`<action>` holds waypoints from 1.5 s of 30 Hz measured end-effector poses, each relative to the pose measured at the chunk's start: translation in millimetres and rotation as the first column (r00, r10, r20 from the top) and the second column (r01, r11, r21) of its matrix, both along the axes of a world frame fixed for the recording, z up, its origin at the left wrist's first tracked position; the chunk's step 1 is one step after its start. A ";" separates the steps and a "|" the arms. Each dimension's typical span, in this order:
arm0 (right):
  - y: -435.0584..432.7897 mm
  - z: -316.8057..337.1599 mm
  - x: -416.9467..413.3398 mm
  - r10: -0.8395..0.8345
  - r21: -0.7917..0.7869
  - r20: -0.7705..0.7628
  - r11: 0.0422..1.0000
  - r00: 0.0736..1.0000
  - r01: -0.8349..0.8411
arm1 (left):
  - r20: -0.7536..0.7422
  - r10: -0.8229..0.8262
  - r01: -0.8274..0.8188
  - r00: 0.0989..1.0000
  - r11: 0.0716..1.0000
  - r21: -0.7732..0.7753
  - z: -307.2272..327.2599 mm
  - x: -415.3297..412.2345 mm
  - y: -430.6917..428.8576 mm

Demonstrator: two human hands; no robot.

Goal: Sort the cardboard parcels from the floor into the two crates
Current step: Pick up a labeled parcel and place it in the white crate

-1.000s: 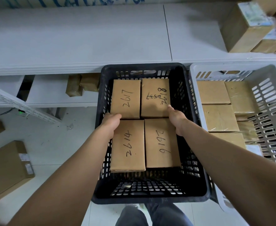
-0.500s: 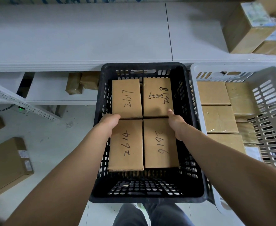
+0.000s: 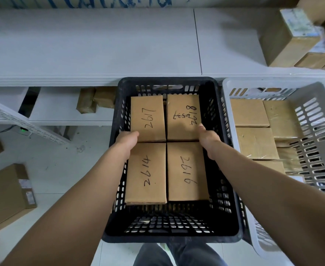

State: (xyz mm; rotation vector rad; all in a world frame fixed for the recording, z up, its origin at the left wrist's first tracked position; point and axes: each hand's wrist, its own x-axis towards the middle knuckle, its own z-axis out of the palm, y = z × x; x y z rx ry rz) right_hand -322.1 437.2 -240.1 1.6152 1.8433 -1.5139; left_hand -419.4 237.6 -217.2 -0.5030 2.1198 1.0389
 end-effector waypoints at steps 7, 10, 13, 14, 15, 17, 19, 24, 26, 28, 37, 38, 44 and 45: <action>17.8 8.6 -35.9 0.088 0.091 -0.092 0.993 0.992 -0.080 | -0.159 -0.059 0.063 0.986 0.998 0.025 -1.9 -28.7 26.9; 21.2 6.9 -46.8 0.086 0.059 -0.135 0.995 0.987 -0.079 | -0.167 -0.029 0.035 0.986 0.999 0.036 -7.1 -39.7 31.2; 23.9 1.7 -54.4 0.076 0.014 -0.137 0.997 0.988 -0.075 | -0.172 -0.020 0.027 0.985 0.999 0.041 -13.9 -46.1 31.5; 23.4 0.9 -55.0 0.072 0.000 -0.142 0.997 0.987 -0.073 | -0.175 -0.010 0.018 0.985 0.999 0.044 -16.2 -47.5 31.7; 23.3 -0.9 -55.4 0.064 -0.012 -0.149 0.998 0.987 -0.066 | -0.175 -0.004 0.014 0.985 0.999 0.053 -17.2 -48.1 32.0; 22.5 -2.7 -55.1 0.047 -0.027 -0.160 0.998 0.986 -0.052 | -0.176 0.007 0.006 0.984 0.998 0.070 -19.9 -50.3 31.7; 22.1 -3.9 -53.7 0.037 -0.030 -0.169 0.999 0.985 -0.043 | -0.169 0.016 -0.002 0.985 0.997 0.081 -20.2 -51.4 31.3; 18.0 4.0 -49.6 0.013 0.039 -0.213 0.999 0.977 -0.005 | -0.187 0.020 -0.007 0.982 0.997 0.071 -15.9 -50.0 26.4; 13.8 10.6 -45.5 -0.008 0.065 -0.261 0.998 0.965 0.026 | -0.206 0.020 -0.005 0.978 0.997 0.073 -11.1 -47.9 22.1; 6.1 18.3 -38.5 -0.034 0.081 -0.311 0.995 0.950 0.062 | -0.234 0.017 0.004 0.972 0.996 0.092 -5.4 -44.1 16.5; -55.0 45.7 20.0 -0.088 0.144 -0.418 0.976 0.904 0.161 | -0.299 -0.006 0.067 0.954 0.979 0.194 22.2 12.1 -23.4; -63.3 45.6 30.6 -0.098 0.145 -0.408 0.975 0.908 0.170 | -0.286 -0.014 0.074 0.958 0.977 0.201 22.0 23.4 -30.8; -105.8 32.6 93.7 -0.179 0.139 -0.301 0.964 0.937 0.229 | -0.095 -0.057 0.076 0.994 0.974 0.214 9.6 86.0 -74.9; -112.8 30.8 102.6 -0.196 0.127 -0.294 0.962 0.935 0.241 | -0.069 -0.057 0.071 0.996 0.973 0.221 8.0 94.5 -80.5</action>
